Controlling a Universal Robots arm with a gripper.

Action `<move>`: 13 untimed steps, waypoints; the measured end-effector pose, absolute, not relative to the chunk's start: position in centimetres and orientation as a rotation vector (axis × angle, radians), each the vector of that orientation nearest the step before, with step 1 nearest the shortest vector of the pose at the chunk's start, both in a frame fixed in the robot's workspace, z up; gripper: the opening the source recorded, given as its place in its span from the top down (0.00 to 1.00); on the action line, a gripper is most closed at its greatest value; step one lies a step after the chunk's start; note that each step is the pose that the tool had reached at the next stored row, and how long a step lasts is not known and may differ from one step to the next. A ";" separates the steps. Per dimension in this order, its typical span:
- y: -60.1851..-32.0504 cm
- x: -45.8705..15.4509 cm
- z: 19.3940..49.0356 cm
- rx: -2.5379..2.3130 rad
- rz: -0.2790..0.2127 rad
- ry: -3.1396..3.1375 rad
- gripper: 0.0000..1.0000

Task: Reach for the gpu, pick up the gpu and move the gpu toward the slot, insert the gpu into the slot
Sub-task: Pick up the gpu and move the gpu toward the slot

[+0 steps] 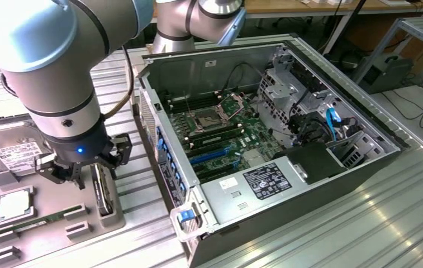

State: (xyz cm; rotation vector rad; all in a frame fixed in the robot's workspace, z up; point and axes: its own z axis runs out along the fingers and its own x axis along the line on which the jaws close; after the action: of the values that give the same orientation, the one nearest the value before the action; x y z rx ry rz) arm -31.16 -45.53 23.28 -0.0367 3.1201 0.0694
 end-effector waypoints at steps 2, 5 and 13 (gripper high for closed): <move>-45.5 -31.1 23.0 -0.037 0.070 3.120 0.40; -45.5 -31.1 22.7 -0.037 0.070 3.120 0.40; -45.5 -31.1 22.7 -0.037 0.069 3.120 0.40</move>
State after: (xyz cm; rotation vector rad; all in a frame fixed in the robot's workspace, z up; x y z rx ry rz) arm -31.13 -45.54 22.68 -0.0367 3.1200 0.0695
